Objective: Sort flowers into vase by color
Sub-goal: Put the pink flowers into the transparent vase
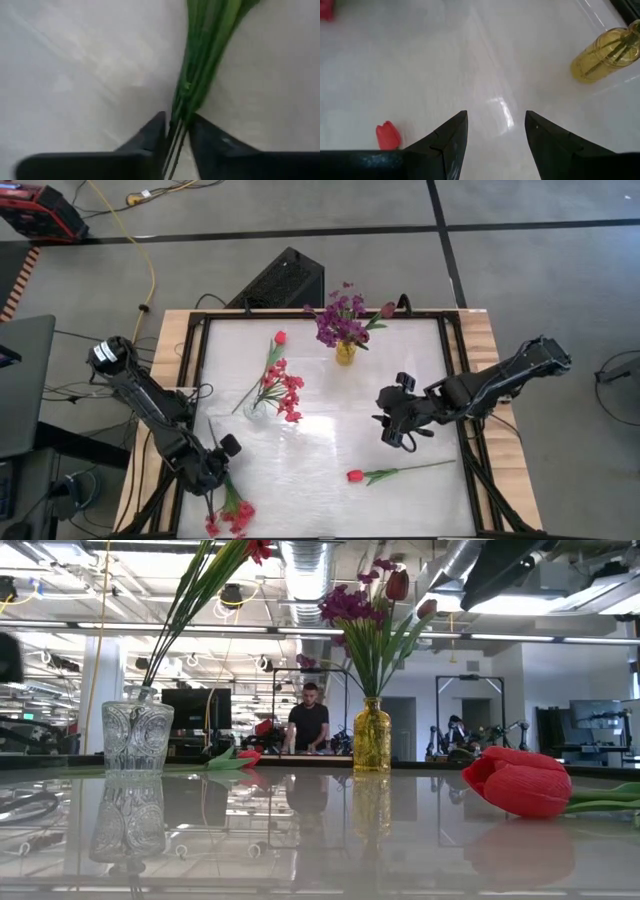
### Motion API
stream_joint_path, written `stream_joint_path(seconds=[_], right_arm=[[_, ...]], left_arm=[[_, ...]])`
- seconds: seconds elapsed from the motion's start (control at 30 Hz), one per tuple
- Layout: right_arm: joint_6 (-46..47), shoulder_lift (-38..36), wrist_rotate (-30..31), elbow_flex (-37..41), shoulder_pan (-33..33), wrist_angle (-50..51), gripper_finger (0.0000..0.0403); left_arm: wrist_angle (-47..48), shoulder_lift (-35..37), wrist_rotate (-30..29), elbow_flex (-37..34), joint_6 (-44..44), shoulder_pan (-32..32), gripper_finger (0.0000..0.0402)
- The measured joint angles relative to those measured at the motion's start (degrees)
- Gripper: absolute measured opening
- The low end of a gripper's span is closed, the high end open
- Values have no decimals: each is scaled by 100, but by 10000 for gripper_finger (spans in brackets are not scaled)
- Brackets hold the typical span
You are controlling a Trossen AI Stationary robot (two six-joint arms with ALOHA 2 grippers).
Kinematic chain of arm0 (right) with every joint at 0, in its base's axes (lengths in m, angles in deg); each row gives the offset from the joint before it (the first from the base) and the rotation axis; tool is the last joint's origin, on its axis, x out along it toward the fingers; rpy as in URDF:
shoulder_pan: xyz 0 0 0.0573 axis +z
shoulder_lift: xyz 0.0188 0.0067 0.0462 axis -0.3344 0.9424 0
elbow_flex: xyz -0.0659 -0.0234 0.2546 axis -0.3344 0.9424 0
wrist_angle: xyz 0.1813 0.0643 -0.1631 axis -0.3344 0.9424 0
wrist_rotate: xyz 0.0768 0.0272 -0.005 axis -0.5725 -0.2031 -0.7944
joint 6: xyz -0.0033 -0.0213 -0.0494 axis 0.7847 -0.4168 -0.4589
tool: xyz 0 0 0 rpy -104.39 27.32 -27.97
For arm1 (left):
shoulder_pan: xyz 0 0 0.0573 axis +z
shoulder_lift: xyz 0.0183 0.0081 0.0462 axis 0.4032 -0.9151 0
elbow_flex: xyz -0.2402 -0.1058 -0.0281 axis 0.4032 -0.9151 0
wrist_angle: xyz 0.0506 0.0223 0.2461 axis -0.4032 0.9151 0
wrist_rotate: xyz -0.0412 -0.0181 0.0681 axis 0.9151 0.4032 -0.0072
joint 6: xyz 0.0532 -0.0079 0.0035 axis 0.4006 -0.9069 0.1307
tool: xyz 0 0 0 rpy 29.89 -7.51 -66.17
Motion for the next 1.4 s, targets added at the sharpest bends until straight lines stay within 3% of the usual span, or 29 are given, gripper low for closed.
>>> stream_joint_path(seconds=[0.1, 0.33, 0.53, 0.77, 0.9, 1.03, 1.2, 1.4], right_arm=[[2, 0, -11, 0, 0, 18, 223], [44, 0, -6, 0, 69, 9, 223], [48, -2, 9, 0, 181, -11, 223], [50, -2, 24, 0, 245, -16, 223], [50, -2, 26, 0, 243, -22, 223], [32, -2, 26, 0, 240, -19, 223], [4, -2, 26, 0, 236, -19, 223], [2, -2, 28, 0, 236, -17, 223]], left_arm=[[-3, 137, -429, 325, 109, 16, 12], [-180, 1043, -2063, 825, 52, 26, 3], [-1583, 2620, -3433, 493, -59, 27, 2], [-4690, 4071, -3621, -589, 1929, 27, 1], [-5786, 4582, -3829, -1217, 2943, 56, 0], [-6913, 4896, -3844, -1837, 3368, 291, 0], [-7776, 5092, -3869, -2402, 3597, 674, 0], [-7865, 5119, -3873, -2565, 3495, 985, 0]])
